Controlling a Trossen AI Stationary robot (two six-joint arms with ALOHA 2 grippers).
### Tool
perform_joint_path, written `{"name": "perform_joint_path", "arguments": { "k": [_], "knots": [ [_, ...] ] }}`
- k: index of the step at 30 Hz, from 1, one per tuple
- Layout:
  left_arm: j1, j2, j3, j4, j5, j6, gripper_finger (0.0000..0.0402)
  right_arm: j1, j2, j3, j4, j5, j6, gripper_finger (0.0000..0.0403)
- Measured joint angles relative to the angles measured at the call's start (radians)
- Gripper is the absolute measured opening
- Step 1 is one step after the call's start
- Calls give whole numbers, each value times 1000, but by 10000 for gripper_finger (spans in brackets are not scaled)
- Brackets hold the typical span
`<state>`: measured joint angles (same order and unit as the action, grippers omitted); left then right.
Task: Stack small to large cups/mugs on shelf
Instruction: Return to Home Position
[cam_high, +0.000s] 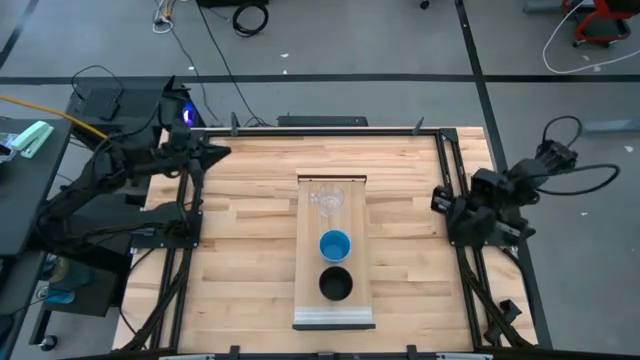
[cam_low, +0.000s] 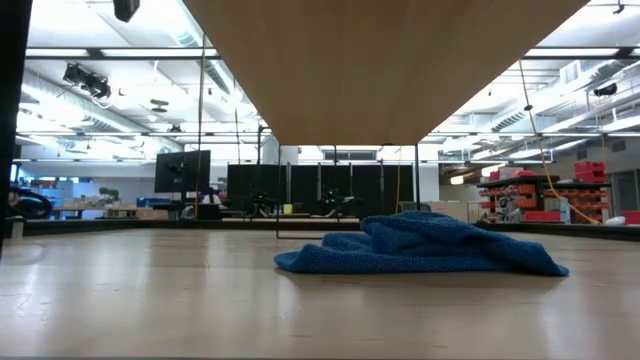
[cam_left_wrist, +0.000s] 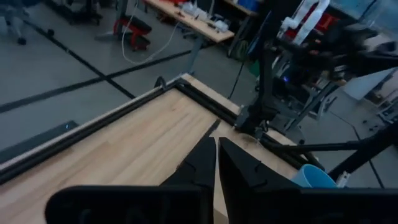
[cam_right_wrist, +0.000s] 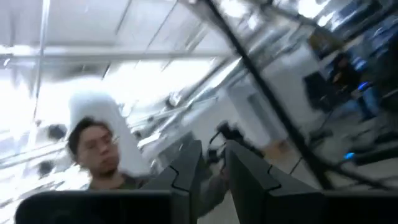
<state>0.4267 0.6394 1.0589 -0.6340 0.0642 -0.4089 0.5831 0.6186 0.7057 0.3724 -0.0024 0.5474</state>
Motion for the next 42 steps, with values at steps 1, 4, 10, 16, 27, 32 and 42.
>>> {"name": "perform_joint_path", "arguments": {
  "k": [1,4,10,16,27,32,42],
  "knots": [
    [0,-9,-23,29,-1,5,23,-19,-41,-40,17,0,4,79],
    [2,-32,-80,114,-9,6,20,-75,-161,-111,39,-24,-11,79],
    [2,-102,-140,171,-69,39,20,-155,-365,-147,-45,-77,-81,79],
    [2,-262,-164,179,-165,43,30,-165,-484,-146,-138,-77,-141,79],
    [2,-502,-164,137,-180,80,21,-164,-573,-146,-200,-77,-183,79],
    [2,-592,-165,119,-211,80,25,-164,-598,-146,-200,-77,-185,79],
    [3,-635,-163,57,-249,79,31,-164,-617,-144,-211,-74,-192,79]
  ]
}}
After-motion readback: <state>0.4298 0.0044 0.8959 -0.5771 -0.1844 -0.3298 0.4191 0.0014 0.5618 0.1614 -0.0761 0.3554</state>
